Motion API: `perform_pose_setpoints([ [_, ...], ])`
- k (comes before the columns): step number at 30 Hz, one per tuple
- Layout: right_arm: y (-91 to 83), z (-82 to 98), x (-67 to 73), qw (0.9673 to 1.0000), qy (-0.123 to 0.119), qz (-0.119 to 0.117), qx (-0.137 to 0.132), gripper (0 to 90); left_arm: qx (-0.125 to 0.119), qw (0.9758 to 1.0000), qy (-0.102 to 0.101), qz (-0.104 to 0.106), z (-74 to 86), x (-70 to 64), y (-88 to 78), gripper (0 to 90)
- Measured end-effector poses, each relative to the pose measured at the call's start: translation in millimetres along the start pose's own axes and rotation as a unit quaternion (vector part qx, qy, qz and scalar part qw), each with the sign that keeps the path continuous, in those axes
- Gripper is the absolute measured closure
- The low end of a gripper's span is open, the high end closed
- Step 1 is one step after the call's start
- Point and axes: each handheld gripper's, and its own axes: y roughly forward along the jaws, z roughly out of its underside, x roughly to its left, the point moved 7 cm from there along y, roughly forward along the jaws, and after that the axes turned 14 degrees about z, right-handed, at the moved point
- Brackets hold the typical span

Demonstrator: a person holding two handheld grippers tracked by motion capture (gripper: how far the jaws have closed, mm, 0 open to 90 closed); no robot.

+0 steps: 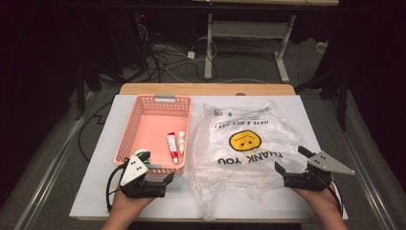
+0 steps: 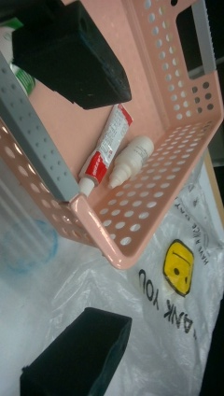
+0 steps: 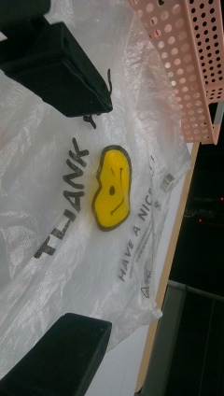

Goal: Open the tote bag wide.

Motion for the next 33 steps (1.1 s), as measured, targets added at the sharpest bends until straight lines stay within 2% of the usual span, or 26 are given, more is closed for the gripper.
perform_pose_setpoints([
  [14,-2.8,-2.6,-2.3,1.0,-0.001,0.001,-0.003,0.3,-0.004,0.9999,-0.015,-0.007,-2.1,4.0,-2.6,0.0],
  [18,-2.4,-1.6,-4.0,1.0,0.0,0.001,0.004,0.4,0.005,0.9998,-0.019,0.004,-1.9,1.1,-5.1,0.0],
  [22,-0.4,3.1,-13.2,0.9997,-0.001,0.015,0.021,2.1,0.008,0.9993,-0.032,0.018,-2.0,-1.1,-5.6,0.0],
  [27,-0.8,10.0,-25.6,0.9986,0.002,0.032,0.042,5.3,0.012,0.9992,-0.035,0.016,-2.4,-1.2,-4.5,0.0],
  [28,-0.7,14.0,-32.3,0.9978,0.005,0.036,0.054,8.7,0.013,0.9992,-0.035,0.016,-2.5,-1.3,-3.9,0.0],
  [31,-1.0,17.8,-38.7,0.997,0.013,0.039,0.065,11.9,0.015,0.9991,-0.037,0.014,-3.0,-2.0,-3.8,0.0],
  [33,-2.6,23.1,-47.9,0.9955,0.016,0.049,0.079,17.3,0.013,0.9991,-0.037,0.014,-3.8,-2.2,-4.3,0.0],
])
